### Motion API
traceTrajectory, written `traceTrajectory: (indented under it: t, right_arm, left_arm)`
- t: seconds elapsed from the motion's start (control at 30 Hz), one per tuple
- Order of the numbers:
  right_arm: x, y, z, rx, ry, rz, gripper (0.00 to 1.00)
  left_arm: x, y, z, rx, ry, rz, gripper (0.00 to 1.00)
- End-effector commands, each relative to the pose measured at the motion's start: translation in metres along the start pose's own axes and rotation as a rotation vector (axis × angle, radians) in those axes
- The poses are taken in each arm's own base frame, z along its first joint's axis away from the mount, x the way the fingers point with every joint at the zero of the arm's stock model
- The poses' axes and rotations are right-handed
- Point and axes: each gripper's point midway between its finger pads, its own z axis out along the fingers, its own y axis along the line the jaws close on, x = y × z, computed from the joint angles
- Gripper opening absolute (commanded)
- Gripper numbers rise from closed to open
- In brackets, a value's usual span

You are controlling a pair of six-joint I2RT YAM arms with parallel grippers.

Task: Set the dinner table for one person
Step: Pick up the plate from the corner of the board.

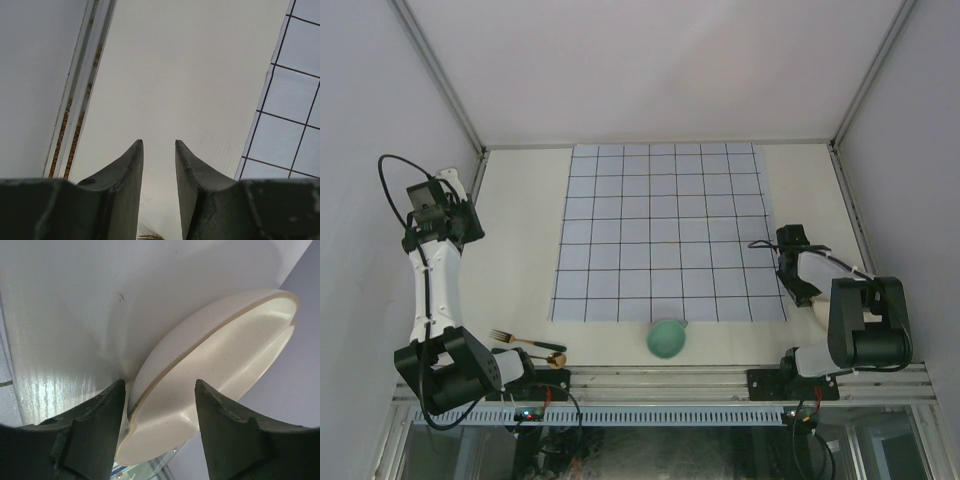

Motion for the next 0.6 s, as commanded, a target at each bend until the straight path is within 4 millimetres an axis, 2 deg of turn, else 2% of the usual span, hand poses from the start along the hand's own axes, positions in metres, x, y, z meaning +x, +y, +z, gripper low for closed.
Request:
traceTrajectory:
  t: [0.0, 0.3, 0.37, 0.43, 0.57]
  right_arm:
    - [0.0001, 0.0026, 0.0063, 0.001, 0.012, -0.009, 0.56]
    - [-0.0024, 0.0083, 0.0073, -0.01, 0.013, -0.04, 0.29]
    - [-0.0028, 0.0088, 0.0082, -0.012, 0.015, -0.045, 0.18]
    - [-0.0023, 0.0101, 0.0094, -0.017, 0.022, -0.049, 0.01]
    - [-0.0037, 0.0106, 0.01, -0.019, 0.021, -0.051, 0.0]
  left_arm:
    - [-0.0343, 0.0002, -0.0199, -0.003, -0.107, 0.005, 0.36]
    - [-0.0355, 0.0014, -0.0196, -0.005, -0.111, 0.011, 0.36]
    - [-0.0376, 0.0, -0.0193, 0.002, -0.113, 0.006, 0.36]
    - [-0.0386, -0.0016, -0.0194, 0.01, -0.114, 0.003, 0.36]
    - [-0.0391, -0.0003, -0.0182, 0.005, -0.115, 0.006, 0.36]
